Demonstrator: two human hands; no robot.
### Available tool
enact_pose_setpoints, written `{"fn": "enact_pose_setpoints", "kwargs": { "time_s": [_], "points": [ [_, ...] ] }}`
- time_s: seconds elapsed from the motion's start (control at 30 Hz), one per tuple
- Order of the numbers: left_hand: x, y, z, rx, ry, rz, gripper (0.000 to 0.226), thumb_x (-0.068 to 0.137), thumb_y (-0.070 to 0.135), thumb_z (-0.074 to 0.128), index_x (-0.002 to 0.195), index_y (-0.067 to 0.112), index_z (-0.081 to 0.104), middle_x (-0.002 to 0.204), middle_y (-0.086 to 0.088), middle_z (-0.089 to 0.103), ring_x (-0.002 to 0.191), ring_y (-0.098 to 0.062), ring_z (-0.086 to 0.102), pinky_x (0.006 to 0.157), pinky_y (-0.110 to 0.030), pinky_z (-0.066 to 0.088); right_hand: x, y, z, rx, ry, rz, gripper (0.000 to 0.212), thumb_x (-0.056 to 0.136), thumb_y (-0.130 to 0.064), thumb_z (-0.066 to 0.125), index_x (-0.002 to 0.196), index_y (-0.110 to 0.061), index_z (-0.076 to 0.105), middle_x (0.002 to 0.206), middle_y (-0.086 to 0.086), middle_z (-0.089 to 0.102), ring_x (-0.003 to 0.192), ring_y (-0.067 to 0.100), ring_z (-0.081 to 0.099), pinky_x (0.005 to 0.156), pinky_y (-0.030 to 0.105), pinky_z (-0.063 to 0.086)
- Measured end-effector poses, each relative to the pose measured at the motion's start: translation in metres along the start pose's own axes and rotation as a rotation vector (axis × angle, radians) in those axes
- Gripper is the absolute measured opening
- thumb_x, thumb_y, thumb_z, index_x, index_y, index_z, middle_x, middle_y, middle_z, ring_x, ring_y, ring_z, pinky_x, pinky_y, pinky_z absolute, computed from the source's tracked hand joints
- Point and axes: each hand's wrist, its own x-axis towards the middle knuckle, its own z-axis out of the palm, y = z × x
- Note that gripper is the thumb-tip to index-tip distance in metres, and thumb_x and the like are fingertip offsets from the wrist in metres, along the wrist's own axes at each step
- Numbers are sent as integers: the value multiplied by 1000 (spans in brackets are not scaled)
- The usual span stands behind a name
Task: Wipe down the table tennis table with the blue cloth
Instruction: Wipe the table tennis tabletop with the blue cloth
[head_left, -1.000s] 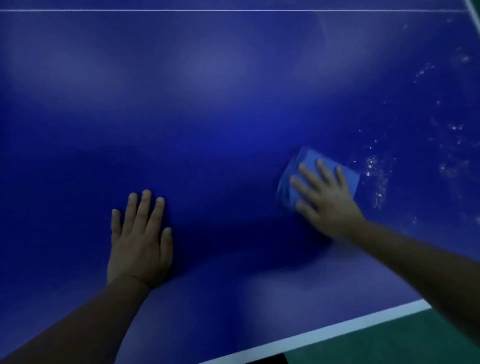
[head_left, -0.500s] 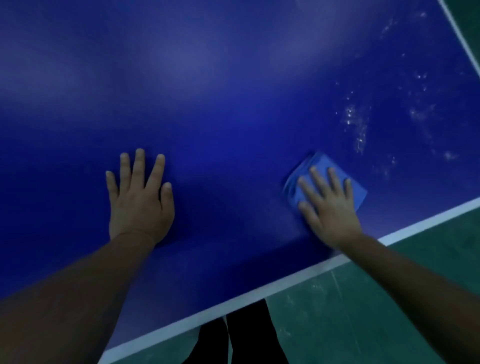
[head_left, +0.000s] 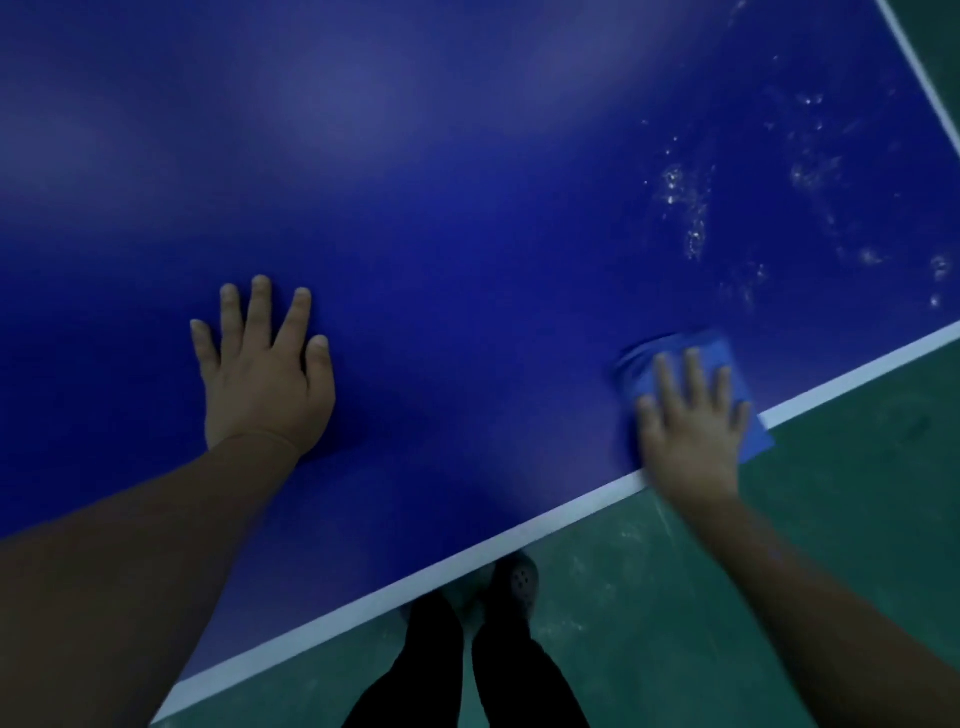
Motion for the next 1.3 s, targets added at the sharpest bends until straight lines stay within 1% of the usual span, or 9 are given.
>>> {"fn": "enact_pose_setpoints", "kwargs": {
  "time_s": [0.13, 0.3, 0.37, 0.53, 0.63, 0.83, 0.93, 1.1, 1.3],
  "points": [
    [0, 0, 0, 24, -14, -9, 57, 103, 46, 19, 157, 28, 18, 167, -4, 3, 152, -25, -10, 121, -52, -9, 28, -30, -5, 120, 25, 353, 59, 103, -51, 22, 159, -35, 12, 168, -1, 5, 153, 35, 1, 118, 66, 5],
    [-1, 1, -1, 35, -12, -21, 56, 104, 45, 22, 157, 27, 17, 167, -4, 2, 152, -23, -11, 121, -51, -9, -71, -120, 27, -6, 43, -489, 53, 102, -52, 32, 152, -35, 34, 163, 0, 28, 152, 38, 15, 118, 66, 9],
    [0, 1, -1, 33, -6, -12, 56, 104, 45, 22, 157, 27, 17, 167, -4, 2, 152, -24, -11, 121, -51, -9, -48, -84, 21, -17, 5, -563, 54, 100, -54, 32, 151, -35, 36, 162, 0, 31, 150, 38, 19, 116, 67, 16],
    [-1, 1, 1, 45, -7, -9, 56, 104, 45, 21, 157, 27, 17, 167, -4, 2, 152, -25, -10, 121, -52, -8, 53, 8, -8, 111, 3, 259, 63, 99, -57, 17, 158, -38, 14, 168, -3, 6, 154, 32, 0, 119, 63, 2],
    [0, 2, 0, 47, -12, -14, 56, 104, 44, 22, 157, 27, 16, 167, -3, 1, 152, -24, -11, 121, -52, -9, 50, -32, -5, 158, 35, 431, 61, 101, -56, 17, 159, -38, 10, 168, -4, 3, 153, 33, -1, 118, 65, 2],
    [1, 0, 2, 68, -17, -14, 58, 103, 47, 17, 158, 28, 14, 167, -3, 0, 152, -23, -12, 121, -51, -10, -30, -87, 13, 41, -29, -403, 59, 100, -60, 27, 153, -35, 36, 163, -3, 26, 151, 33, 19, 119, 60, 19],
    [1, 0, 2, 60, -12, -13, 63, 99, 52, 10, 158, 29, 14, 167, -2, 2, 152, -22, -12, 121, -49, -11, 12, -20, -5, -40, -34, -230, 65, 96, -66, 25, 153, -36, 35, 163, -3, 27, 149, 33, 24, 110, 54, 28],
    [1, 0, 4, 67, 21, -14, 66, 97, 54, 7, 157, 29, 18, 166, -3, 7, 153, -24, -7, 121, -50, -8, 53, 2, -13, 34, -5, 189, 64, 102, -56, 22, 160, -29, 16, 168, 3, 7, 153, 34, -1, 120, 61, 3],
    [-2, 4, 3, 180, 62, 6, 73, 96, 58, 7, 156, 20, 25, 165, -7, 16, 152, -28, 5, 119, -55, 4, 17, -94, 11, 17, 26, -524, 58, 102, -53, 25, 154, -28, 33, 164, 2, 23, 153, 35, 12, 120, 62, 9]
  ]
}}
